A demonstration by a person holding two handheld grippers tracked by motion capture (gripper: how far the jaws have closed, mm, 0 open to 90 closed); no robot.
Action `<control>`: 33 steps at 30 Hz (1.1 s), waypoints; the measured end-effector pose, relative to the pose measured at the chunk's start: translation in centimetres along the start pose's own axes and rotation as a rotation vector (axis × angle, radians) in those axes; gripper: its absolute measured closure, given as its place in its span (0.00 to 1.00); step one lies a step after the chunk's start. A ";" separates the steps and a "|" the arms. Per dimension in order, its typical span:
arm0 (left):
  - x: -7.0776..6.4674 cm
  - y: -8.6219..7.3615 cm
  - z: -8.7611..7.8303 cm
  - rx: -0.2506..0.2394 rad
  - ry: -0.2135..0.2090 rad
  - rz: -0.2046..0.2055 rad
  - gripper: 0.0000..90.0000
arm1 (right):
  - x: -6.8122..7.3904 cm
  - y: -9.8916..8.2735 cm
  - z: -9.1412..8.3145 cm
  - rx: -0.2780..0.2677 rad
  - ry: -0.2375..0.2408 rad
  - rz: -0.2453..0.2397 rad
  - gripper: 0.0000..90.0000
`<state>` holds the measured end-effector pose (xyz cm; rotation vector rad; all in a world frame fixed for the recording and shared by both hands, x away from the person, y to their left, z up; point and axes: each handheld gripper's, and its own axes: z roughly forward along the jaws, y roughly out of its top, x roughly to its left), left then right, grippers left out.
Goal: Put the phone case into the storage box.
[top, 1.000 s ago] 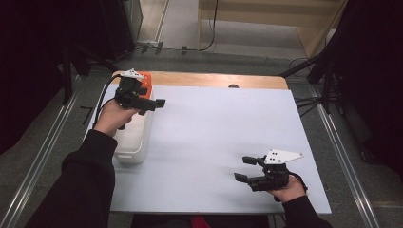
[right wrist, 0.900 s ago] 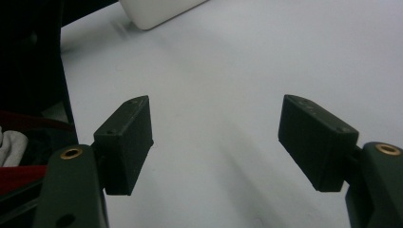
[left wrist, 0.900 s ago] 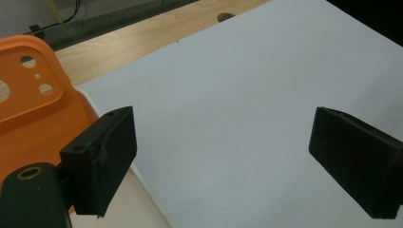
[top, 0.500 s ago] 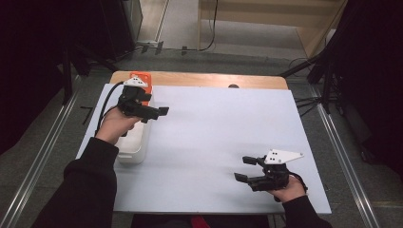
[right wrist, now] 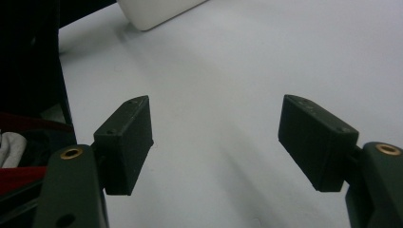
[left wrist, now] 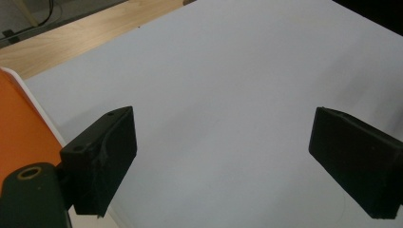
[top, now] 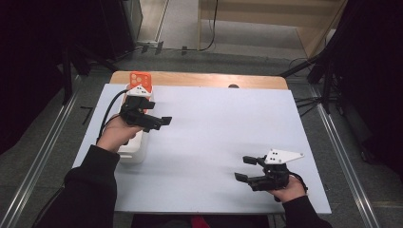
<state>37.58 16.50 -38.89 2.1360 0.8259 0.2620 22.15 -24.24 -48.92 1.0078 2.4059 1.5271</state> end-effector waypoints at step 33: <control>-3.6 -3.8 0.0 -0.002 -0.055 0.034 0.10 | 0.1 0.0 0.0 0.006 0.002 0.000 0.29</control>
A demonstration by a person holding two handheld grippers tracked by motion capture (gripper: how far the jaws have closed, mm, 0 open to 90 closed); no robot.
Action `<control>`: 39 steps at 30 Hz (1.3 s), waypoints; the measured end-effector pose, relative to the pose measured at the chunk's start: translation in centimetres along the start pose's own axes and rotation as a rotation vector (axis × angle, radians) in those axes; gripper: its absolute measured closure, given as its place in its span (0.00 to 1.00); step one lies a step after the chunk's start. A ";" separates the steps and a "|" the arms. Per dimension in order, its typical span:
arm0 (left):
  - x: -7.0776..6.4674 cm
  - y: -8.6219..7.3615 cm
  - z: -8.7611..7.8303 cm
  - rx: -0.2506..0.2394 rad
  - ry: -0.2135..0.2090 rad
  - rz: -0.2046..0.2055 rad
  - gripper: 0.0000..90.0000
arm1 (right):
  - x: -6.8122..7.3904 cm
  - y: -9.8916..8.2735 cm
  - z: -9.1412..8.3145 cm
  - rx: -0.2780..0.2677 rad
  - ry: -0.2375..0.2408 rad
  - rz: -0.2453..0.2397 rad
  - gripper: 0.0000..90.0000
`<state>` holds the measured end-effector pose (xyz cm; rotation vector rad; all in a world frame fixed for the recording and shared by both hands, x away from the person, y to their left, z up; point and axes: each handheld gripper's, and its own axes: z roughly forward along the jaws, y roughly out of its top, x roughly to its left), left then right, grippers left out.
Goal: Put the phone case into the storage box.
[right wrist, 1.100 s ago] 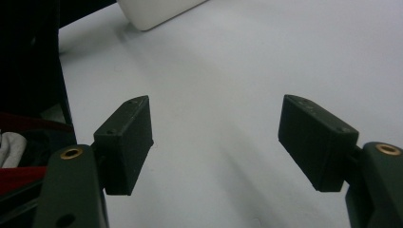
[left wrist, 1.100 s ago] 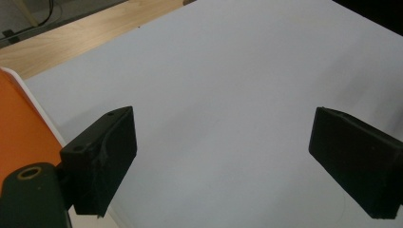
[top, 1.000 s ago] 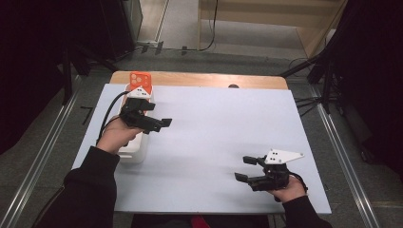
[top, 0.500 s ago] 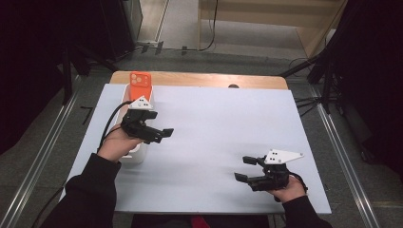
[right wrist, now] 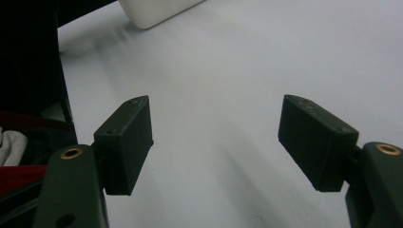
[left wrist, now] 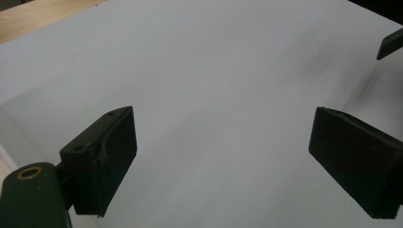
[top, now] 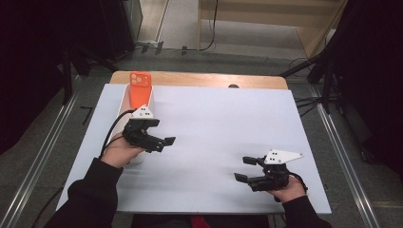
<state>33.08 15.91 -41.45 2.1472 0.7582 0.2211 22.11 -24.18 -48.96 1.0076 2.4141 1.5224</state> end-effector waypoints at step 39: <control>-3.3 -4.4 -0.3 -0.041 -0.038 0.064 0.10 | 0.1 0.0 0.1 0.004 0.002 0.001 0.29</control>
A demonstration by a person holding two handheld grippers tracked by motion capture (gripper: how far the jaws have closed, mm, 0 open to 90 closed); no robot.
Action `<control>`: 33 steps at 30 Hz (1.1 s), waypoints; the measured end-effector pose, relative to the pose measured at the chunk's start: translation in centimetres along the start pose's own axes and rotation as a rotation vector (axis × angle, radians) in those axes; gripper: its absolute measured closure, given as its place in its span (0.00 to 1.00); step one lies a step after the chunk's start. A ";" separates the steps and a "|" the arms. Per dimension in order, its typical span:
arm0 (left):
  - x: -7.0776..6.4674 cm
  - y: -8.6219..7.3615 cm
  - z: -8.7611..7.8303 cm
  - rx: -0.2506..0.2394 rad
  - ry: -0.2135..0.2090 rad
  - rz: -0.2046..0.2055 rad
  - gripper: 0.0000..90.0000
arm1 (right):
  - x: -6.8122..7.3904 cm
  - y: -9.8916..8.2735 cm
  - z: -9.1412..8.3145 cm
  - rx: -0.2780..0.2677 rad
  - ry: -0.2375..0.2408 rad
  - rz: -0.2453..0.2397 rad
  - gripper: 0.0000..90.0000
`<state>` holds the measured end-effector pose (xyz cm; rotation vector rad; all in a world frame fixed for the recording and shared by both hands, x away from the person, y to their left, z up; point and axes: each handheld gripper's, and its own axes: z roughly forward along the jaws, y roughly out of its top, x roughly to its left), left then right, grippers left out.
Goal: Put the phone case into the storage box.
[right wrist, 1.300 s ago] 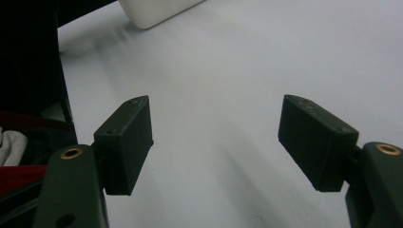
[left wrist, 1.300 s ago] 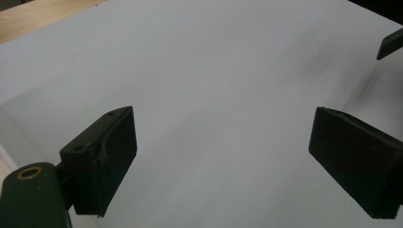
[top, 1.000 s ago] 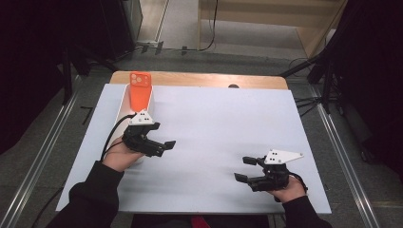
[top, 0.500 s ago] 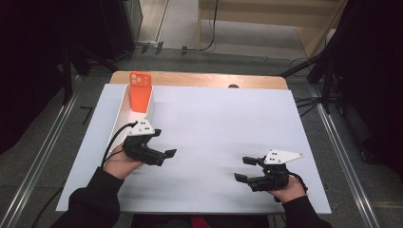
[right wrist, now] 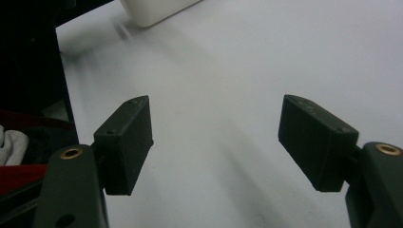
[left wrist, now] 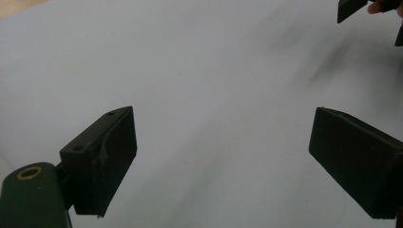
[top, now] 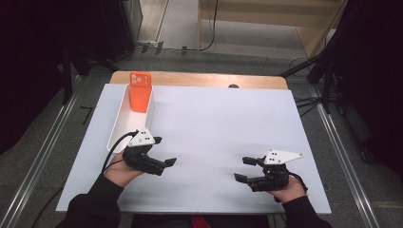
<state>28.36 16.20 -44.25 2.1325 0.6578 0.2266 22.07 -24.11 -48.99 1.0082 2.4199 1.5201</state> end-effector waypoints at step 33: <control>-1.3 -2.3 0.2 0.016 -0.003 0.037 0.10 | 0.0 0.0 0.1 0.009 0.012 0.002 0.29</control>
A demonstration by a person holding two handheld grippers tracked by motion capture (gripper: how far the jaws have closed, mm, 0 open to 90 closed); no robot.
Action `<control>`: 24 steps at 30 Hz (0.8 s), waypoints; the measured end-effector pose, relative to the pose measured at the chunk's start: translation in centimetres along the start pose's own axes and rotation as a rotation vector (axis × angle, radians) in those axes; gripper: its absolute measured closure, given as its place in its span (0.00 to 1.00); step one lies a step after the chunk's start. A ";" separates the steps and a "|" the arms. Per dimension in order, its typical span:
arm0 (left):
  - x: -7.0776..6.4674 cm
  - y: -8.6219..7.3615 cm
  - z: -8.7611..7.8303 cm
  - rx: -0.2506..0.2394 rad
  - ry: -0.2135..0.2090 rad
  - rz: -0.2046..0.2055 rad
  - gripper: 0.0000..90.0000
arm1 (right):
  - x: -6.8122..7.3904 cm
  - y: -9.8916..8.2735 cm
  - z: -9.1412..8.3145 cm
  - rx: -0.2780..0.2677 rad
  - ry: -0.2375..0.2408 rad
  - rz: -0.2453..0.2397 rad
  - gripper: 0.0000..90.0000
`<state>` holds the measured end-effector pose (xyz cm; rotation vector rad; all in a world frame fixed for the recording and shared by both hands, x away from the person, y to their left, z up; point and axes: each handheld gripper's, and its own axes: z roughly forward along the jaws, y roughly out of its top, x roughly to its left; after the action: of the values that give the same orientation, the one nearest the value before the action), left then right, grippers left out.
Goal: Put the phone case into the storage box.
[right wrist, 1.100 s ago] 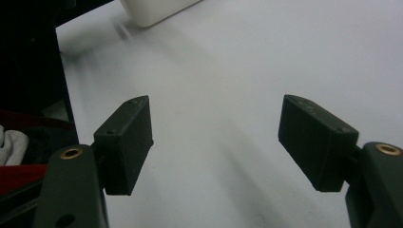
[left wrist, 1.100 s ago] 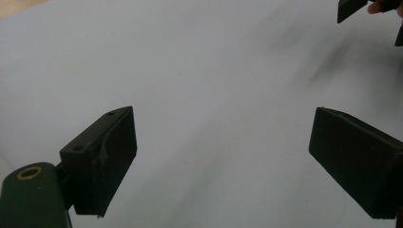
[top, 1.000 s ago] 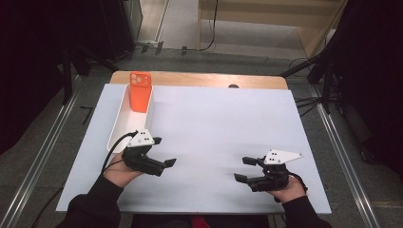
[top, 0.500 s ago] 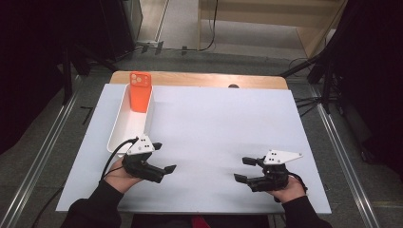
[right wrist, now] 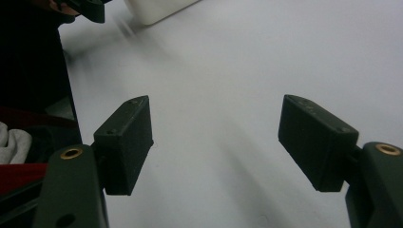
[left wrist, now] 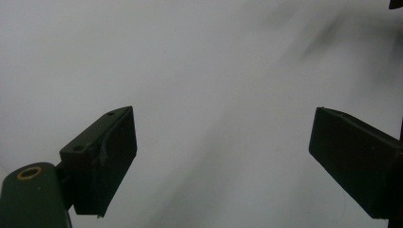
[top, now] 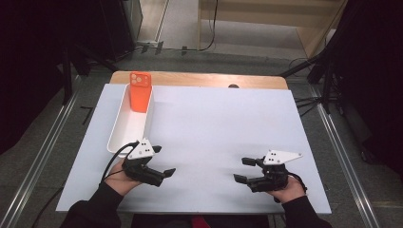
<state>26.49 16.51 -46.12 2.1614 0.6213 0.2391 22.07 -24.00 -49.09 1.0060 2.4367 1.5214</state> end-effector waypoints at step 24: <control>0.3 -0.2 0.1 0.001 0.006 0.005 0.10 | 0.0 0.0 0.1 0.010 0.006 -0.005 0.29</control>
<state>26.69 16.68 -46.34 2.1642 0.6190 0.2477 22.06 -23.89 -49.17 0.9978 2.4516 1.5134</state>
